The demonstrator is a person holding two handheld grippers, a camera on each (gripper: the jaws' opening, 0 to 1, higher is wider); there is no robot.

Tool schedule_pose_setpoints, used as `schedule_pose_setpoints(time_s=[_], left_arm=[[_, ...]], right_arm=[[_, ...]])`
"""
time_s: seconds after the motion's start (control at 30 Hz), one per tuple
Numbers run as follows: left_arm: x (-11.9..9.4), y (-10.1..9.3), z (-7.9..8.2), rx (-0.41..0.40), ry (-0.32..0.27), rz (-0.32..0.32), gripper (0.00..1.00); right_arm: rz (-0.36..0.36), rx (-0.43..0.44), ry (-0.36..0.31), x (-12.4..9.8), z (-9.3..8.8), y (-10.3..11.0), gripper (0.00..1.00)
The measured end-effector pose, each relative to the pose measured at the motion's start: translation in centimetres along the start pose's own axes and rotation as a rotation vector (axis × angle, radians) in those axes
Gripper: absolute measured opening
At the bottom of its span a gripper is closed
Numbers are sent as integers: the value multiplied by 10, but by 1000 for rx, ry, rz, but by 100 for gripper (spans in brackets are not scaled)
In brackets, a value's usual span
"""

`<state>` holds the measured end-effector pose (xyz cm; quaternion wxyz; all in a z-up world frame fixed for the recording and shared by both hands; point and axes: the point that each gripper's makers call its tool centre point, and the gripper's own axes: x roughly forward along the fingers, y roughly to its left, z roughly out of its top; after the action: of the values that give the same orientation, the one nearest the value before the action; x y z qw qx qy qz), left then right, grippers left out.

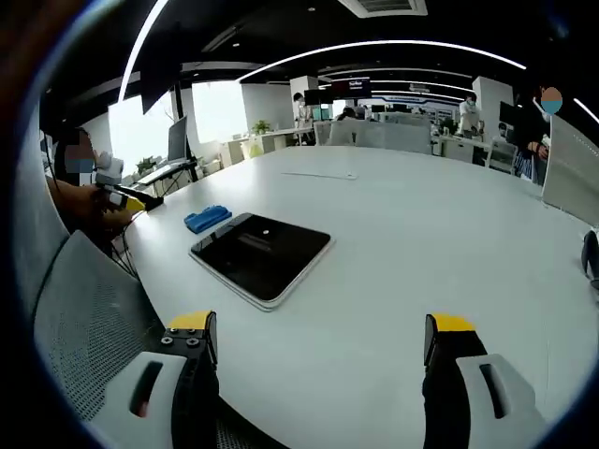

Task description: Wipe the mirror surface with the cleaning cloth until all visible marks leave the cleaned area.

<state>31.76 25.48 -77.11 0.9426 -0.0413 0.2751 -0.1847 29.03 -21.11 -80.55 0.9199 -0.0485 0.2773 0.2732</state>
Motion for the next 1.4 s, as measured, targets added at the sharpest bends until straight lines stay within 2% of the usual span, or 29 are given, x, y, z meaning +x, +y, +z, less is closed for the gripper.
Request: schedule_pose_setpoints(time_s=[0.03,0.1,0.17,0.27,0.43,0.6,0.63,0.7,0.77,0.8,0.87,0.9,0.97,1.03,1.07,1.1,1.23,1.3,1.33,1.37,1.4], left_arm=[[-1,-3,1,9,0,-21,86],[-1,-1,0,27,18,-18,81],[0,4,1,51,24,-5,84],[-1,14,4,7,8,16,88],[0,30,2,-13,-12,55,93],[4,32,9,-42,-43,56,99],[5,32,11,-44,-48,54,99],[9,30,16,-64,-65,41,99],[13,27,20,-69,-67,38,99],[17,26,21,-63,-62,39,99],[21,25,23,-48,-62,45,98],[24,24,25,-32,-65,58,97],[30,19,24,-12,-43,62,91],[39,14,25,2,-28,67,91],[43,12,25,7,-25,66,91],[47,7,25,15,-14,63,90],[61,-7,26,44,4,47,84],[69,-13,24,54,12,45,79],[73,-16,23,58,9,49,76],[77,-15,21,53,15,56,74],[82,-15,17,34,27,60,72]], right_arm=[[-1,1,3,0,-1,0,89],[-12,-9,8,-1,-2,-2,88],[-15,0,3,-1,-1,-3,88],[-8,0,3,-1,0,-2,88],[-24,19,-6,-1,0,-7,88],[-37,32,5,-2,-1,-8,88],[-31,42,11,-1,-4,-8,88],[9,129,35,1,-11,-2,87],[4,106,40,1,-10,-2,88],[-10,61,38,1,-8,-3,89],[-56,-23,38,0,-6,-10,96],[-62,-37,53,-1,-7,-10,98],[-70,-45,40,-4,-1,-10,98],[-49,-38,30,-4,2,-8,98],[-55,-4,41,-4,1,-8,98],[-71,-14,48,-4,2,-9,98],[-81,-49,9,-6,14,-1,98],[-134,-106,-40,-9,23,-9,98],[-154,-106,-80,-11,29,-12,98],[-181,-134,-80,-12,30,-15,98],[-171,-151,-80,-11,30,-11,98]])
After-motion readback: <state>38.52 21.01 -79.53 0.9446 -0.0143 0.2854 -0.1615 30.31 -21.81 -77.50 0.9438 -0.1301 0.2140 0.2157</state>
